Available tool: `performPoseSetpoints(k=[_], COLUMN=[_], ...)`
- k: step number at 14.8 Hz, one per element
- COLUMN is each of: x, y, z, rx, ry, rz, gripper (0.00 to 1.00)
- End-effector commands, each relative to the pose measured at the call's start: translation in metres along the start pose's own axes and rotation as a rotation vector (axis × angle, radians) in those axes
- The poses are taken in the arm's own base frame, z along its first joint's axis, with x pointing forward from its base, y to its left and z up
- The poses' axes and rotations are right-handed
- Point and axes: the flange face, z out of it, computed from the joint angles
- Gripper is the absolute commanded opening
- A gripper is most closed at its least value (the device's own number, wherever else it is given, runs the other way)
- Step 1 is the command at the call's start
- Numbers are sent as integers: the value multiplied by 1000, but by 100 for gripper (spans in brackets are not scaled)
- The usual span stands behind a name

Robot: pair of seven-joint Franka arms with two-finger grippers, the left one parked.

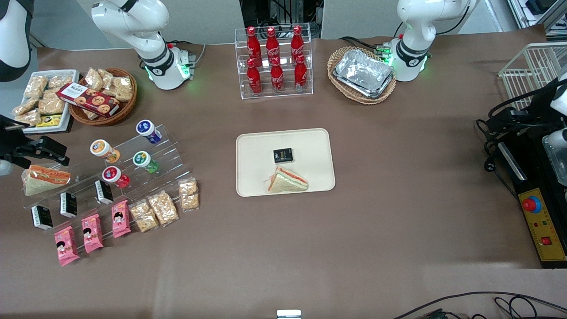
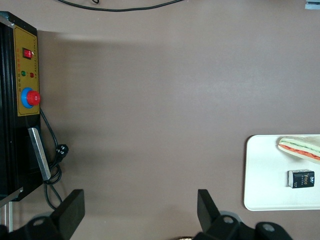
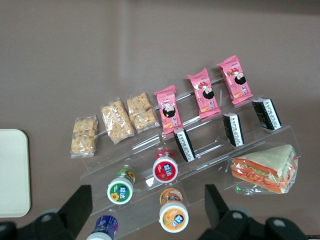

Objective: Place green gum on tray
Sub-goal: 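Move the right gripper over the acrylic rack toward the green-labelled bottle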

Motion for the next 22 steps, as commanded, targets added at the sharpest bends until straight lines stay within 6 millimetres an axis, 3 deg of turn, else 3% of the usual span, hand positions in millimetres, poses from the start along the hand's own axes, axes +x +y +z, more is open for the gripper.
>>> performPoseSetpoints(k=[1,7,11,12,16,22], x=[-4,-3,-5,-9,-50,-92], y=[4,-1,-16,-27,-59,-66], z=[-11,-9,-4,-3,-1,5], rx=[-10,1,27,45,56,62], ry=[4,1,-25,-53,-92,-91], rz=[1,6,-12,-18,-33,-52], gripper=[100,100,100,100,100,100])
